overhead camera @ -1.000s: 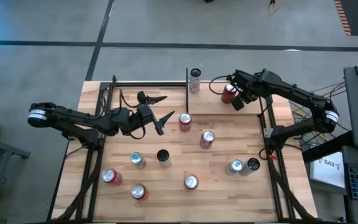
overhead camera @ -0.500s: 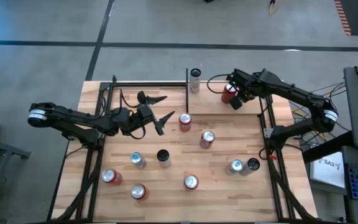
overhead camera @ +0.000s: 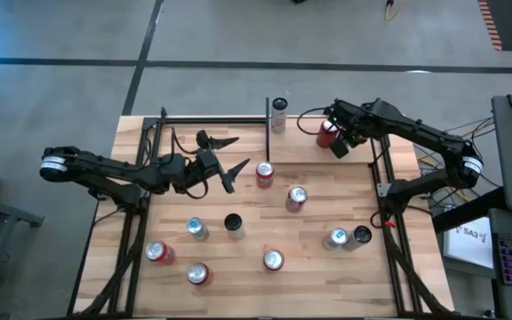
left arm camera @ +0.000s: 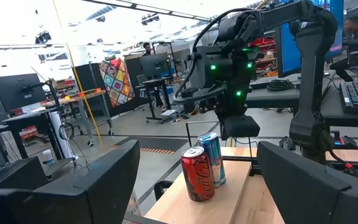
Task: Place canned beverage on shelf
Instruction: Put the top blue soda can on the shelf
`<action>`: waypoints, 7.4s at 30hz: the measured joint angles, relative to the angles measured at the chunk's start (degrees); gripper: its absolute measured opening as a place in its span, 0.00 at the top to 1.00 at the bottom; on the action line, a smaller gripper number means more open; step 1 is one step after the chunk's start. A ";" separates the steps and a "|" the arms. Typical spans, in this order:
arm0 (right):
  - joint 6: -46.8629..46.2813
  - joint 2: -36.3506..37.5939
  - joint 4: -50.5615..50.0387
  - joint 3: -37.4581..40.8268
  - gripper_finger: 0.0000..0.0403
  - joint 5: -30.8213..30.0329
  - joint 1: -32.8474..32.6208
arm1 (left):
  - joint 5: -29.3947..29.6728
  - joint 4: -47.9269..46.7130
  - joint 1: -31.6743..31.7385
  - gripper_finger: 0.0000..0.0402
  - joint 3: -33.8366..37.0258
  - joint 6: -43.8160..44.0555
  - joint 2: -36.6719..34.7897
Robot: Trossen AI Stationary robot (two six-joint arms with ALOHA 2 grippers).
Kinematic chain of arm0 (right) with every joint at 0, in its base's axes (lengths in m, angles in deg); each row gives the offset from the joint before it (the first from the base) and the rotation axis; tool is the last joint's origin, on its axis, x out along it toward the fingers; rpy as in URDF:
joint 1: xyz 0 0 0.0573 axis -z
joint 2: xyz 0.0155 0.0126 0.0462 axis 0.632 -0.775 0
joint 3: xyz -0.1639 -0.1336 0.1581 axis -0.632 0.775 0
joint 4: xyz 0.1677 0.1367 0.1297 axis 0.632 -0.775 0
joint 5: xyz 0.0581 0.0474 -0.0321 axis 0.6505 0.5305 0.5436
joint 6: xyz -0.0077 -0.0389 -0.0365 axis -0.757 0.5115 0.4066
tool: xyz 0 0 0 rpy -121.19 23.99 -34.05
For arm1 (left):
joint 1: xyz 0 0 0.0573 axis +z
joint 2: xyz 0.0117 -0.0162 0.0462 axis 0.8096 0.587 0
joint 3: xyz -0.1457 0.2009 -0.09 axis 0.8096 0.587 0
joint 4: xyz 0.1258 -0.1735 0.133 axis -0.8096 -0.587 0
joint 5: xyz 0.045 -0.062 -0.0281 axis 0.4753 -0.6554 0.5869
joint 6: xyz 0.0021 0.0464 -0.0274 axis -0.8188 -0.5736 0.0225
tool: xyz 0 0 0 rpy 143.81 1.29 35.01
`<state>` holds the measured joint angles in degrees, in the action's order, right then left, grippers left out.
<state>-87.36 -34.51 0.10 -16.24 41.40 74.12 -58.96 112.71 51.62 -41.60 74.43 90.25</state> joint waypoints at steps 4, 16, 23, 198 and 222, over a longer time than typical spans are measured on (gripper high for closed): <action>0.18 -0.04 0.64 0.04 0.98 -1.70 0.00 | 0.00 0.00 0.00 0.23 0.00 0.00 0.00; 0.75 -0.04 1.66 0.10 0.98 -4.57 0.00 | 0.00 0.00 0.00 0.23 0.00 0.00 0.00; -0.28 -0.04 0.59 0.11 0.98 -0.02 0.00 | 0.00 -0.20 0.00 0.23 0.00 0.26 0.00; 5.58 1.49 10.06 1.91 0.98 1.60 9.38 | 0.00 0.50 0.02 0.23 0.00 0.87 -0.02; 6.85 0.33 12.08 3.13 0.98 -6.09 10.03 | 0.00 0.52 0.00 0.23 0.00 1.09 -0.02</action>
<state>-80.52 -34.18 12.18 -13.12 35.31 84.15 -58.96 113.23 51.62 -41.60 75.52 90.22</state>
